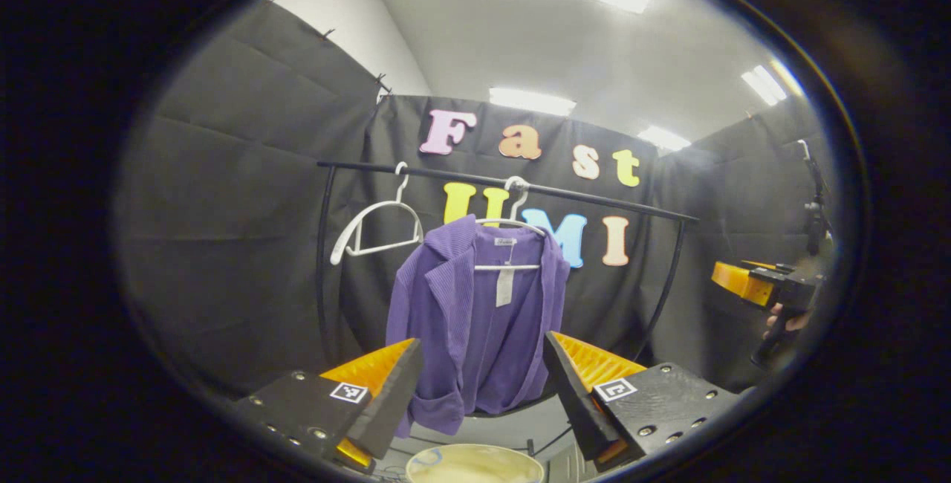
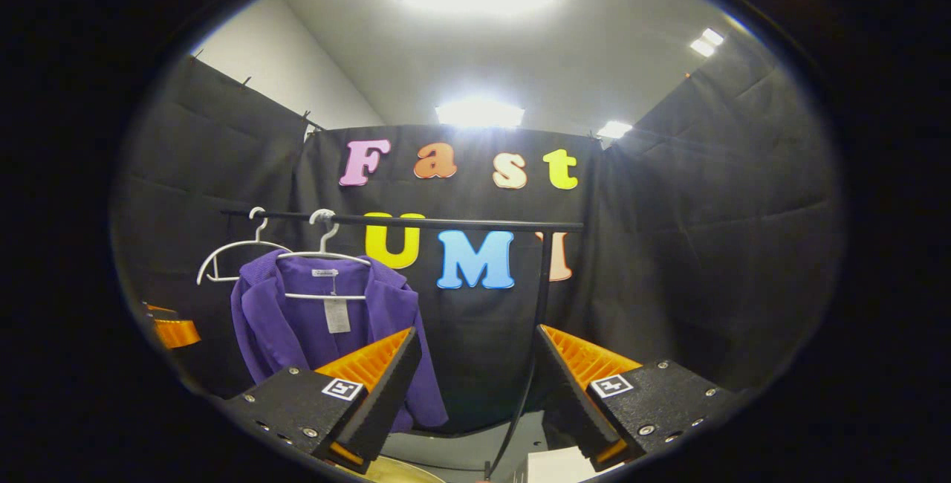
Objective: Grasp the clothes on the hanger with both hands and then place them into the laundry hamper below.
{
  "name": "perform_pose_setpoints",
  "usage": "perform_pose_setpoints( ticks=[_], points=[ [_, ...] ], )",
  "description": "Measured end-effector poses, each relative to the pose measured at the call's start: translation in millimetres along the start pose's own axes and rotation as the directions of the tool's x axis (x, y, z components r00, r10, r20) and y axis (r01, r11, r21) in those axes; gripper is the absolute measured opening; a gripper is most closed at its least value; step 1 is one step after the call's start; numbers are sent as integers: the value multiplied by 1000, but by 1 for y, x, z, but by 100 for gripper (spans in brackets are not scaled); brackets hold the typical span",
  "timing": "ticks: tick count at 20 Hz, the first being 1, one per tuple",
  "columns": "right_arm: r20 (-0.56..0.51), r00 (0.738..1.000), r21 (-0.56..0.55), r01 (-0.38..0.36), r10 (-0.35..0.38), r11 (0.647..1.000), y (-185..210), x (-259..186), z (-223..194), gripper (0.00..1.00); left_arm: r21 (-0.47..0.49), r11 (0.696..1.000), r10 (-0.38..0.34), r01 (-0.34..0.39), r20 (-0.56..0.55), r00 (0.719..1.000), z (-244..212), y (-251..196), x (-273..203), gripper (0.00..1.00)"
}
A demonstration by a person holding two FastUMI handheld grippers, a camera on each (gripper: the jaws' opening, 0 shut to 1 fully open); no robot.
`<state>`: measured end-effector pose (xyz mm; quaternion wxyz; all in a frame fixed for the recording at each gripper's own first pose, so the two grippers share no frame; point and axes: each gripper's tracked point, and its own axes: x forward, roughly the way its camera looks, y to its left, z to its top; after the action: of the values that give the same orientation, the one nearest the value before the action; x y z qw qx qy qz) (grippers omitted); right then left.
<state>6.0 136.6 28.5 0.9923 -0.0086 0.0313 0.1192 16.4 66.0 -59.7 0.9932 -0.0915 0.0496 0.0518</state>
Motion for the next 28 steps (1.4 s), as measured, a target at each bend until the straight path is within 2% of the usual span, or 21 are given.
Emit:
perform_pose_setpoints(
  ticks=[2,6,10,11,14,19,20,21,22,24,25,26,28],
  points=[
    [-14,998,3,-58,58,998,17,17,-4,95,-22,999,29,-29,1,1000,6,0,14,94],
    [-30,987,7,-158,158,987,52,56,-10,95,-24,991,130,-130,17,991,21,6,45,94],
    [-50,959,52,-275,277,960,92,111,-21,95,-70,960,272,-270,14,962,24,24,80,93],
    [-58,952,53,-299,302,953,100,125,-25,95,-91,957,278,-276,15,960,23,22,90,96],
    [-65,929,22,-363,364,931,123,167,-38,95,-111,946,311,-305,40,950,26,24,131,94],
    [-130,902,64,-406,411,912,144,222,-87,95,-44,911,411,-410,19,912,8,24,190,94],
    [-140,903,59,-402,406,914,145,233,-97,93,-35,903,430,-429,11,903,3,25,202,89],
    [-148,903,53,-400,404,915,146,244,-104,95,-25,892,452,-452,4,892,-3,28,213,93],
    [-149,901,53,-404,407,913,147,253,-111,95,-16,881,473,-473,0,881,-6,31,221,94],
    [-153,898,68,-408,413,911,149,268,-122,95,6,862,507,-507,8,862,-7,36,233,94],
    [-158,897,72,-406,413,911,149,275,-127,95,24,851,525,-525,11,851,-9,39,237,89],
    [-162,899,75,-400,407,914,148,283,-133,95,41,840,541,-541,9,841,-11,41,240,93],
    [-171,898,95,-394,404,914,146,295,-139,95,67,821,568,-567,4,823,-15,47,246,94]
  ],
)
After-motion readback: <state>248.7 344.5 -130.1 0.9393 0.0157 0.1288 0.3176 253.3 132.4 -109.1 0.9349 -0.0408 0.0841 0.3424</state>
